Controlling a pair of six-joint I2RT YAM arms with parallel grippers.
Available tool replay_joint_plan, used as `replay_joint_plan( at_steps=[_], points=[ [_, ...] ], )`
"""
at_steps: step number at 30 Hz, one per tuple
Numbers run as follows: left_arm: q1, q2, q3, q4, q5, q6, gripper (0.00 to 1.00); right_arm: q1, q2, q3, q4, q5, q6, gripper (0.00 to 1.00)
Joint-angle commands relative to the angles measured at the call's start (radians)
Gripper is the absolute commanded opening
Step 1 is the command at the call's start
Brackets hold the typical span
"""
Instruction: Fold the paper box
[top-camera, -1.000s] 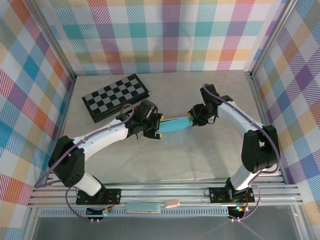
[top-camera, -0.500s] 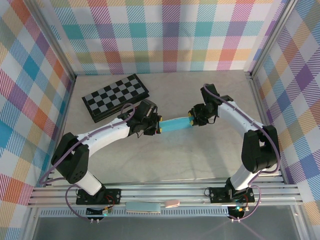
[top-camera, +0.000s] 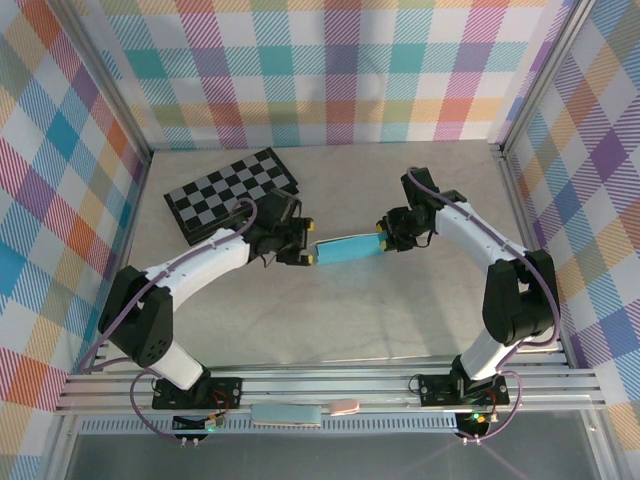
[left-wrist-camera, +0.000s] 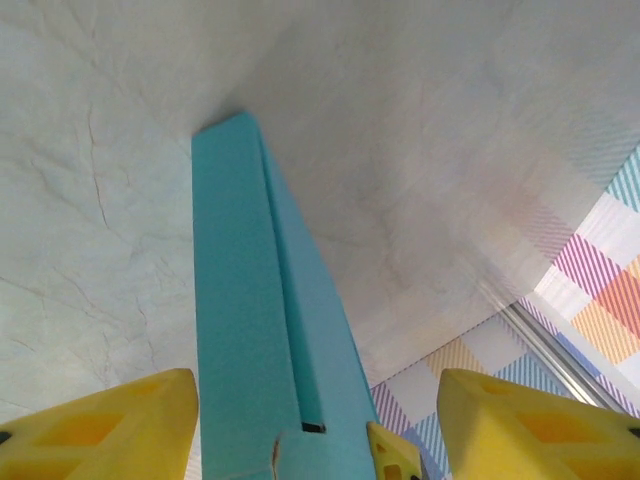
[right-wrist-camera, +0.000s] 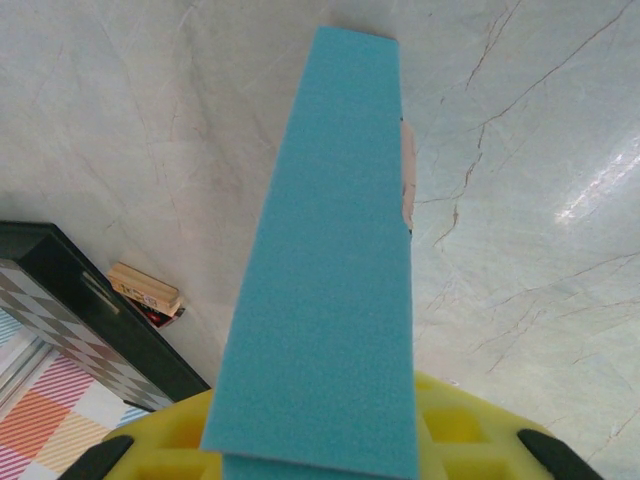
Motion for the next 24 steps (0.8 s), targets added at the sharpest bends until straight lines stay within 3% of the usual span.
replay_joint_plan(
  at_steps=[1, 7, 11, 24],
  points=[
    [0.042, -0.059, -0.001, -0.074, 0.061, 0.136, 0.62, 0.000, 0.042, 0.010, -0.056, -0.009, 0.015, 0.23],
    [0.042, -0.003, -0.036, 0.114, 0.146, 0.109, 0.59, 0.000, 0.047, 0.015, -0.054, -0.009, 0.017, 0.23],
    [0.031, 0.006, -0.039, 0.202, 0.143, 0.064, 0.58, -0.001, 0.047, 0.014, -0.056, -0.010, 0.019, 0.23],
    [-0.001, 0.040, -0.050, 0.262, 0.164, 0.025, 0.51, -0.002, 0.053, 0.017, -0.045, -0.015, 0.023, 0.23]
  ],
)
